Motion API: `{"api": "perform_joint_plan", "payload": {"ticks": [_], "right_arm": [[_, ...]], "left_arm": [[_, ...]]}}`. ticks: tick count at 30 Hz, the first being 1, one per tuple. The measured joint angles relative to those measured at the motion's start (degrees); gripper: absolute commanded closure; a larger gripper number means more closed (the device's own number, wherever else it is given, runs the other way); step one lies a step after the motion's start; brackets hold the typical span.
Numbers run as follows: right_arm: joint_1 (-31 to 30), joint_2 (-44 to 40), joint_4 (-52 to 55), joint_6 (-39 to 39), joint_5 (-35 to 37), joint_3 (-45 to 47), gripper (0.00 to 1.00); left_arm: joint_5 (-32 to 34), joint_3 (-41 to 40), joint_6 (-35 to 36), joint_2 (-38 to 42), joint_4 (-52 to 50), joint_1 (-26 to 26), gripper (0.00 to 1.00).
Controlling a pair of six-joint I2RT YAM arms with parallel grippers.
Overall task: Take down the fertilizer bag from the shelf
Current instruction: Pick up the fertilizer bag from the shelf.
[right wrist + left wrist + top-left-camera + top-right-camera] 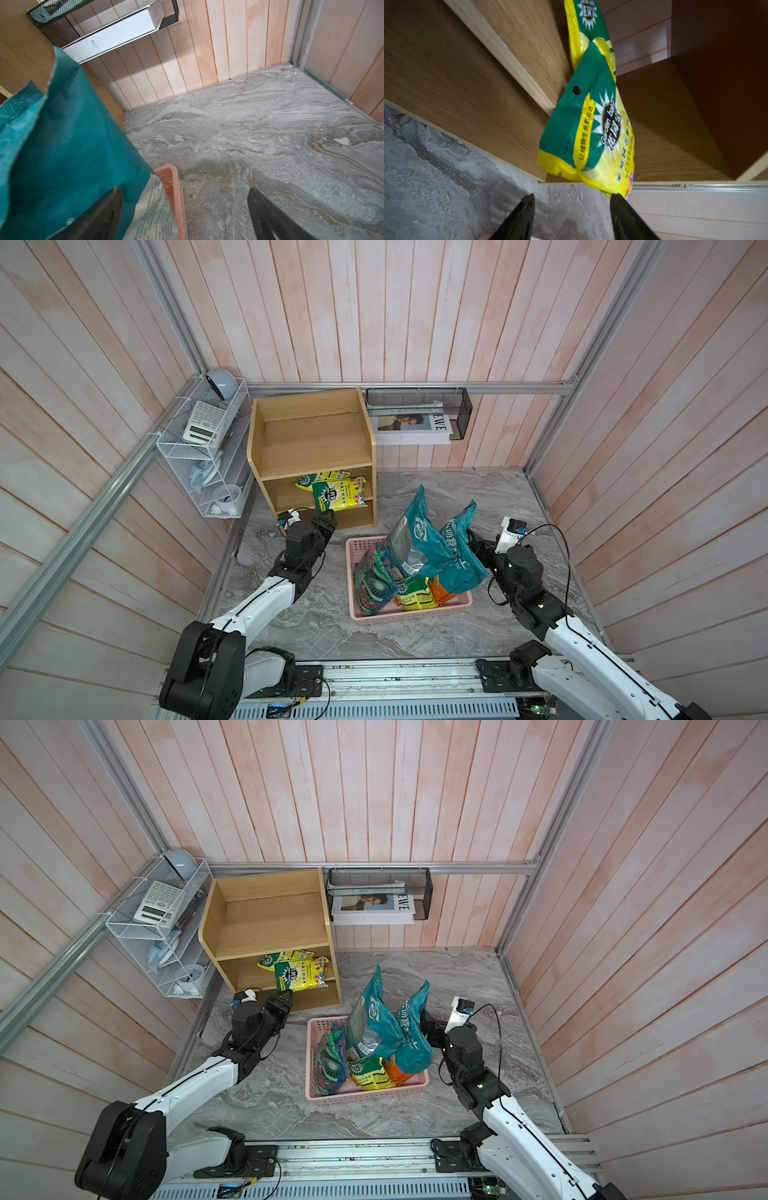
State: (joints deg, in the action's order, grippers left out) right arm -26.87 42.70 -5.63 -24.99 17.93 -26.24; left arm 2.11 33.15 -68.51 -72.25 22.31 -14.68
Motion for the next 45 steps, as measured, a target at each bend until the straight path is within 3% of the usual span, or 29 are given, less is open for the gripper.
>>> {"api": "perform_joint_plan", "payload": {"ticks": [8,13,24,34,45], "right_arm": [[0.0,0.0,0.0,0.0,0.0,0.0,0.02],[0.0,0.07,-0.02,0.0,0.0,0.0,0.02],[0.0,0.42,-0.24,0.0,0.0,0.0,0.02],[0.0,0.5,-0.39,0.15,0.0,0.0,0.02],[0.0,0.83,-0.46,0.17,0.0,0.0,0.02]], "left_arm": [[-1.27,0.42,-1.55,-3.67,3.65,1.62,0.4],[-0.2,2.29,-1.01,-3.67,3.52,2.16,0.51],[1.11,5.09,-1.22,-6.25,3.13,2.91,0.51],[0.72,6.19,-2.43,-8.83,4.07,4.13,1.0],[1.18,7.43,-0.9,-3.91,-1.73,4.5,1.0]]}}
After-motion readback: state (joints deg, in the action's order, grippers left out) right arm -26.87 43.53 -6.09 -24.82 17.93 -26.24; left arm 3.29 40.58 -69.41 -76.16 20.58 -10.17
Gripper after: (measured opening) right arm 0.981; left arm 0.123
